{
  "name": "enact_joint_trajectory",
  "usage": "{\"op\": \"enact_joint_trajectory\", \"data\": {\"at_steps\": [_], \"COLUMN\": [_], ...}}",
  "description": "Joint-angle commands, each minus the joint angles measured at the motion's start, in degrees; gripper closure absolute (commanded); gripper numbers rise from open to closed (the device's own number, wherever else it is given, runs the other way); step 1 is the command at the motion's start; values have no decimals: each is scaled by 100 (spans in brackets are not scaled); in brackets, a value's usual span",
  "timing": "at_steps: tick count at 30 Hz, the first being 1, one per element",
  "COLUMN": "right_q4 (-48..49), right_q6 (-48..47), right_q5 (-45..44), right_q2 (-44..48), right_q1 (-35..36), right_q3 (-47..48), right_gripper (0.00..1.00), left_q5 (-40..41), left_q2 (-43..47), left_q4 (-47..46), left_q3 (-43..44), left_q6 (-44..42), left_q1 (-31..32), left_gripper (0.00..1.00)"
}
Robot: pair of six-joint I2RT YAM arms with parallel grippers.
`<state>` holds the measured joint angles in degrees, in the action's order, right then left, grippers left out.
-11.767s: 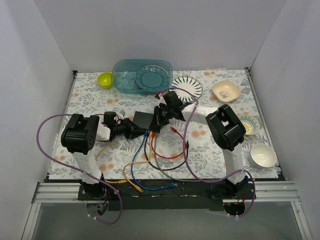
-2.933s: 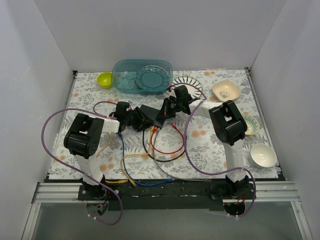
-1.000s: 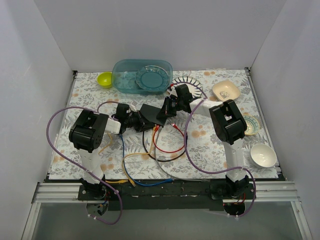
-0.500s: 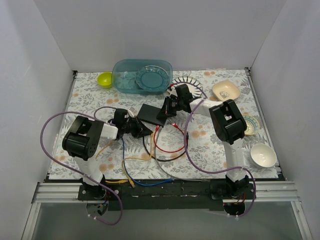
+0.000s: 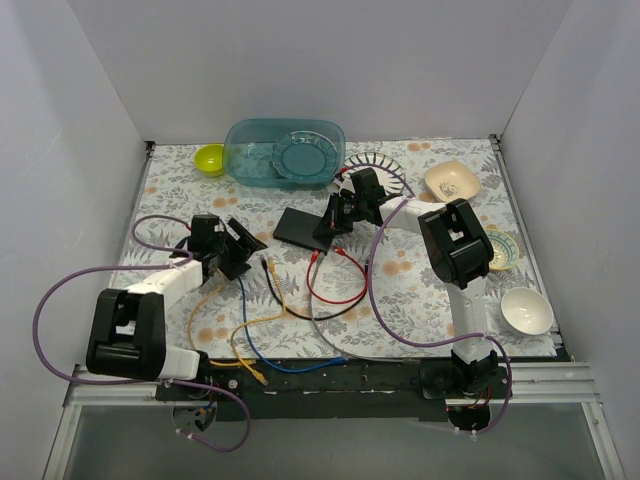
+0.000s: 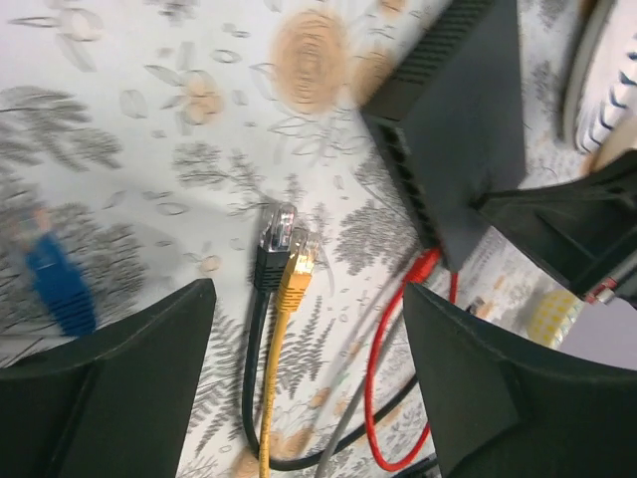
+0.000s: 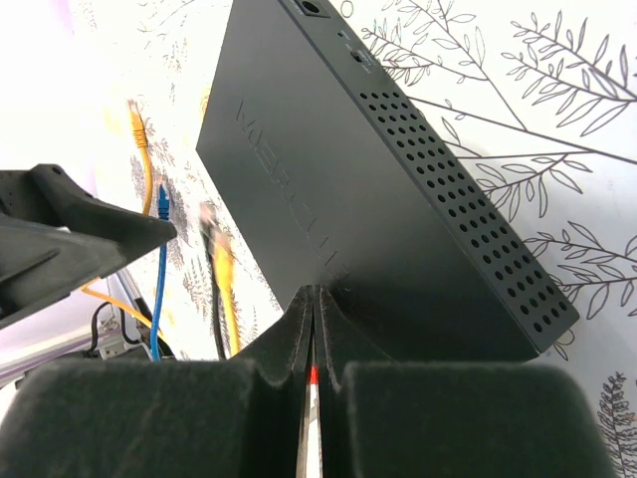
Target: Pull the plug from the switch port
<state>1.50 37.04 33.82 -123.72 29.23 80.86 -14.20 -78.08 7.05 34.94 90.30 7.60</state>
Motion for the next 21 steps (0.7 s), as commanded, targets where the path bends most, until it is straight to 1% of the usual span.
{"op": "enact_joint_trajectory", "data": {"at_steps": [1, 2, 3, 4, 5, 6, 8, 10, 12, 17, 21], "right_q4": [-668, -668, -677, -677, -686, -712, -730, -721, -721, -651, -624], "right_q6": [-373, -381, -381, -390, -399, -399, -399, -408, -399, -346, -337], "right_q5": [-552, -578, -587, -596, -605, -605, -631, -649, -658, -675, -675], "right_q2": [-144, -135, -117, -82, -82, -82, -56, -21, -20, 6, -3], "right_q1": [-32, -32, -32, -32, -32, -23, -32, -32, -32, -32, -23], "right_q3": [-158, -202, -228, -237, -255, -246, -272, -290, -325, -404, -439], "right_gripper": [95, 95, 95, 95, 95, 95, 95, 95, 95, 95, 95], "left_q5": [-794, -987, -1215, -1278, -1331, -1401, -1498, -1507, -1393, -1524, -1621], "left_q2": [-277, -582, -759, -978, -1337, -1515, -1701, -1877, -1982, -2448, -2729], "left_q4": [-913, -1264, -1363, -1399, -1504, -1618, -1968, -2172, -2164, -2172, -2287], "left_q3": [197, 250, 398, 522, 592, 628, 672, 742, 874, 1129, 1173], "left_q6": [14, 5, -21, -56, -74, -48, 101, 58, -74, -57, -30], "left_q1": [303, 530, 646, 769, 979, 1050, 1200, 1270, 1420, 1420, 1420], "left_gripper": [24, 25, 28, 34, 37, 40, 45, 46, 47, 49, 51]}}
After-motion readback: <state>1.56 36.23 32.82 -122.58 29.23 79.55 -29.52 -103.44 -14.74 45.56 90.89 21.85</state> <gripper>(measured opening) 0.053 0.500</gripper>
